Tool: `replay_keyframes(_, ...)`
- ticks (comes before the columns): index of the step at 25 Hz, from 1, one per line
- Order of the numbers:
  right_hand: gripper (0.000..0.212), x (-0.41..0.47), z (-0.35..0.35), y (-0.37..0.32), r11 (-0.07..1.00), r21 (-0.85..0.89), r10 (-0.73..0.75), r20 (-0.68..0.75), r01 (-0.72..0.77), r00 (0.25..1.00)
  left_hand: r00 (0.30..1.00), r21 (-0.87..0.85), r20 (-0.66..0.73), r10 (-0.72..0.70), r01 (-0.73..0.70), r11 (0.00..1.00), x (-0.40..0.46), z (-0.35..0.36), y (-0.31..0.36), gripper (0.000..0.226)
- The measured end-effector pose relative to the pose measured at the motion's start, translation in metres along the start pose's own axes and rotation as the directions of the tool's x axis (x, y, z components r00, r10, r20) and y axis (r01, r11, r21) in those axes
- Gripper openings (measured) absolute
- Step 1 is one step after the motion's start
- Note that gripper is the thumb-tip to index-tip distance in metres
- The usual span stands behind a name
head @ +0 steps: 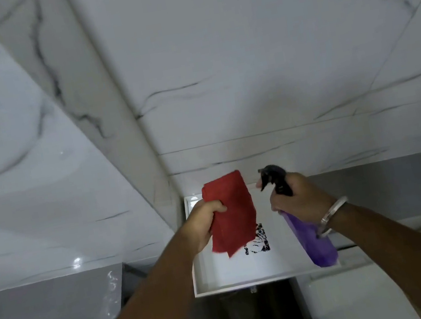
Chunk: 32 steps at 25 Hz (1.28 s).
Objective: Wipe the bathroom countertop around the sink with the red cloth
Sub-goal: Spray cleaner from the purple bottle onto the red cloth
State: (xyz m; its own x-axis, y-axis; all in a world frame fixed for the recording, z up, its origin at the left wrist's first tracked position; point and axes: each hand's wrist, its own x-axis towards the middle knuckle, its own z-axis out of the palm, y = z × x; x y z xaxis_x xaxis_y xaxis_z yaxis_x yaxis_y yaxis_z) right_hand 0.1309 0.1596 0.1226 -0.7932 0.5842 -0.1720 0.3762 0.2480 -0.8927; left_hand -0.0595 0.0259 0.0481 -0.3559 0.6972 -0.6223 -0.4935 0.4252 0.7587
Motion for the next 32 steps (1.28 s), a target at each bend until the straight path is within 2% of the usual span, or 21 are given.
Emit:
replay_keyframes(2,0.019,0.007,0.014,-0.005,0.993,-0.105,0.064,0.051,-0.058,0.997,0.999,-0.206,-0.039,0.007,-0.015,0.978,0.000,-0.004,0.002,0.037)
replay_keyframes(4,0.003,0.014,0.023,-0.007,0.978,-0.181,0.108,0.022,-0.102,0.994,0.999,-0.332,-0.052,0.011,-0.027,0.943,-0.001,-0.005,0.004,0.035)
replay_keyframes(7,0.010,0.024,0.031,-0.011,0.972,-0.214,0.102,0.028,-0.094,0.994,0.999,-0.402,-0.044,0.013,-0.030,0.915,-0.007,-0.006,0.007,0.037)
replay_keyframes(11,0.012,0.031,0.038,-0.017,0.978,-0.192,0.096,0.049,-0.085,0.994,0.998,-0.405,-0.054,0.036,-0.054,0.913,-0.016,-0.004,0.009,0.037)
replay_keyframes(14,0.039,0.031,0.037,-0.018,0.941,-0.317,0.137,0.027,-0.121,0.990,0.996,-0.402,-0.069,0.050,-0.074,0.913,-0.021,-0.003,0.009,0.038)
replay_keyframes(15,0.040,0.029,0.037,-0.018,0.944,-0.306,0.141,0.024,-0.127,0.990,0.996,-0.398,-0.075,0.053,-0.078,0.914,-0.023,-0.003,0.009,0.038)
replay_keyframes(18,0.034,0.023,0.032,-0.014,0.970,-0.220,0.119,0.046,-0.106,0.992,0.994,-0.377,-0.087,0.060,-0.089,0.922,-0.025,0.000,0.010,0.036)
replay_keyframes(22,0.035,0.018,0.029,-0.012,0.947,-0.299,0.126,-0.008,-0.122,0.992,0.994,-0.347,-0.093,0.059,-0.088,0.934,-0.027,0.007,0.010,0.034)
replay_keyframes(26,0.010,0.022,0.022,-0.017,0.978,-0.203,0.055,0.046,-0.045,0.997,0.993,-0.297,-0.111,0.049,-0.080,0.951,-0.029,0.013,0.010,0.032)
replay_keyframes(27,0.012,0.023,0.021,-0.018,0.972,-0.234,0.047,0.060,-0.032,0.997,0.992,-0.288,-0.116,0.046,-0.078,0.954,-0.030,0.015,0.011,0.032)
replay_keyframes(30,0.042,0.016,0.018,-0.018,0.948,-0.313,0.075,0.066,-0.051,0.995,0.991,-0.302,-0.127,0.050,-0.087,0.949,-0.033,0.018,0.016,0.035)
replay_keyframes(32,0.045,0.006,0.015,-0.010,0.956,-0.290,0.066,0.093,-0.037,0.993,0.988,-0.321,-0.140,0.065,-0.108,0.941,-0.034,0.019,0.020,0.036)
